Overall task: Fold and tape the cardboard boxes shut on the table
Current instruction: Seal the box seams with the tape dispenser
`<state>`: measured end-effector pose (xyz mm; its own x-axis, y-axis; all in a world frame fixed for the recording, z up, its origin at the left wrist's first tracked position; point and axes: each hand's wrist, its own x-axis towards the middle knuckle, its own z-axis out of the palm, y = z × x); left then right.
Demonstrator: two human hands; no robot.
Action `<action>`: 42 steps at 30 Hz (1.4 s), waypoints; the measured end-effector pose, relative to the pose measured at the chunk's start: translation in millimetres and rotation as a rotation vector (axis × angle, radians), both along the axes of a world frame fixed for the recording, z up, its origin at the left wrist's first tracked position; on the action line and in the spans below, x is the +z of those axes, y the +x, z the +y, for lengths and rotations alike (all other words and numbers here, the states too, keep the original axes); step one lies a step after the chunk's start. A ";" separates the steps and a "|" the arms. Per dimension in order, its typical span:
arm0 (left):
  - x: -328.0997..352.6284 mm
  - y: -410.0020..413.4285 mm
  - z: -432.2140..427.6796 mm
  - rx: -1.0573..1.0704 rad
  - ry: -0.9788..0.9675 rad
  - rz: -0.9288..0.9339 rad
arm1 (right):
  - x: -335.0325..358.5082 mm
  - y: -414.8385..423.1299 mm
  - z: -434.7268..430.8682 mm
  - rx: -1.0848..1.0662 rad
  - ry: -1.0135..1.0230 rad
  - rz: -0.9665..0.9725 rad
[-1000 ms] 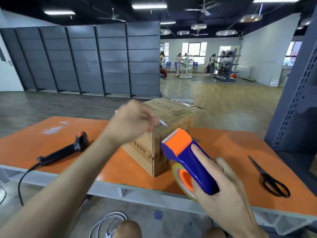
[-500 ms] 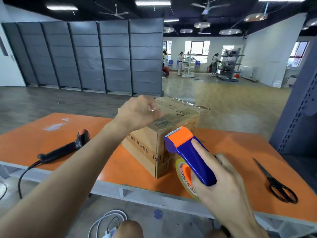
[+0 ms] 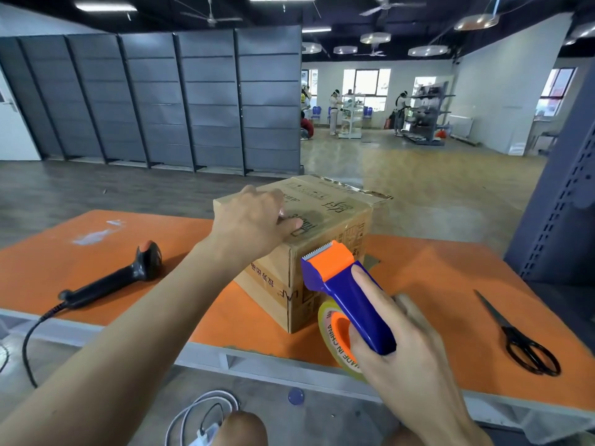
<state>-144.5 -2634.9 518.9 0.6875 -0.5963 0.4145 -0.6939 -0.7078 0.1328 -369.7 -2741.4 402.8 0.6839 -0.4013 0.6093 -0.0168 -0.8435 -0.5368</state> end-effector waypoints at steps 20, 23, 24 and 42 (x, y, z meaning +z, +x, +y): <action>-27.9 10.3 15.4 -0.135 -0.544 0.038 | -18.8 13.1 -1.5 0.009 -0.011 0.027; -36.9 -18.5 18.7 -0.331 -0.498 -0.070 | -20.1 13.2 -0.2 -0.003 -0.016 0.031; -41.4 -25.9 19.5 -0.366 -0.454 -0.063 | -20.7 13.7 0.3 -0.003 -0.008 0.029; -23.8 -31.0 2.2 -0.103 -0.130 0.027 | -9.7 2.8 8.1 -0.030 0.009 0.022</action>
